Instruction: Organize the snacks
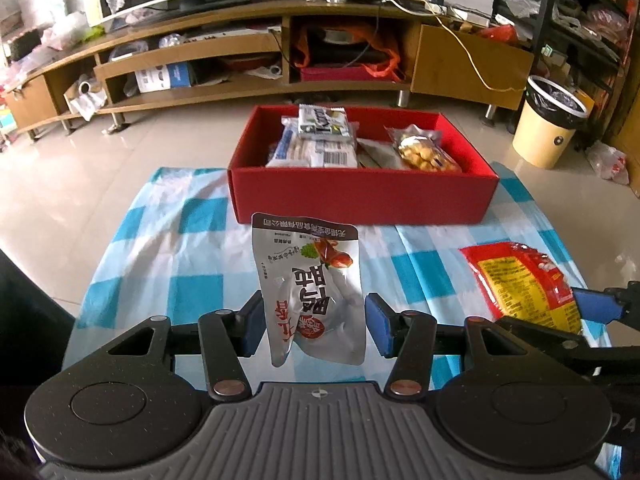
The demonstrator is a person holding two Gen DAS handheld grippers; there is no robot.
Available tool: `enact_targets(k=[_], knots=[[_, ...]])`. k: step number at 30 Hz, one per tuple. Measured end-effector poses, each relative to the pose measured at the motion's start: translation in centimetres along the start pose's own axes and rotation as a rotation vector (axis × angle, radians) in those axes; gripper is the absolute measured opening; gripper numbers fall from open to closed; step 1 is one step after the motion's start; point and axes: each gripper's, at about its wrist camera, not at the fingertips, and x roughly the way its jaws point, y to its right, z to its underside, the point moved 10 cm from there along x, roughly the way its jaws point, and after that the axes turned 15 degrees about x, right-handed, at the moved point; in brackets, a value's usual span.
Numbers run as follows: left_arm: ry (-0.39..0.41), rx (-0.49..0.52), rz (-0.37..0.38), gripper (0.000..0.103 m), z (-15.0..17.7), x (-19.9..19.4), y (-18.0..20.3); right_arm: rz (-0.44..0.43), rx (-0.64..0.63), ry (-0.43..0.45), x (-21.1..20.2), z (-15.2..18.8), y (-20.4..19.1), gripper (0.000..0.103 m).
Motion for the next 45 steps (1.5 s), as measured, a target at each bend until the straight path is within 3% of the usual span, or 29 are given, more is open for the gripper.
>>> enact_targets(k=[22, 25, 31, 33, 35, 36, 40, 45], knots=[[0.042, -0.005, -0.009, 0.06, -4.3, 1.9, -1.9, -0.015, -0.011, 0.041, 2.0, -4.9, -1.2, 0.053], [0.038, 0.002, -0.006, 0.046, -4.9, 2.3, -2.0, -0.016, -0.015, 0.047, 2.4, -5.6, -1.2, 0.053], [0.012, 0.013, 0.004, 0.046, -5.6, 4.0, -2.1, -0.016, -0.029, 0.056, 3.5, -6.8, -1.3, 0.053], [-0.005, 0.006, 0.015, 0.051, -5.0, 4.4, -2.1, -0.019, -0.014, 0.055, 3.8, -7.0, -1.0, 0.053], [-0.023, 0.001, 0.045, 0.073, -4.4, 4.9, -1.9, -0.025, -0.002, 0.054, 4.0, -7.1, -0.5, 0.053], [-0.034, -0.01, 0.053, 0.077, -4.1, 5.3, -1.7, -0.024, 0.003, 0.053, 4.1, -7.0, -0.2, 0.053], [-0.112, 0.018, 0.059, 0.084, -2.8, 7.6, 0.2, -0.015, 0.031, 0.039, 4.4, -6.5, 1.4, 0.053], [-0.218, -0.056, -0.043, 0.085, -1.1, 11.5, -0.4, -0.01, 0.073, 0.016, 4.9, -6.0, 3.6, 0.053]])
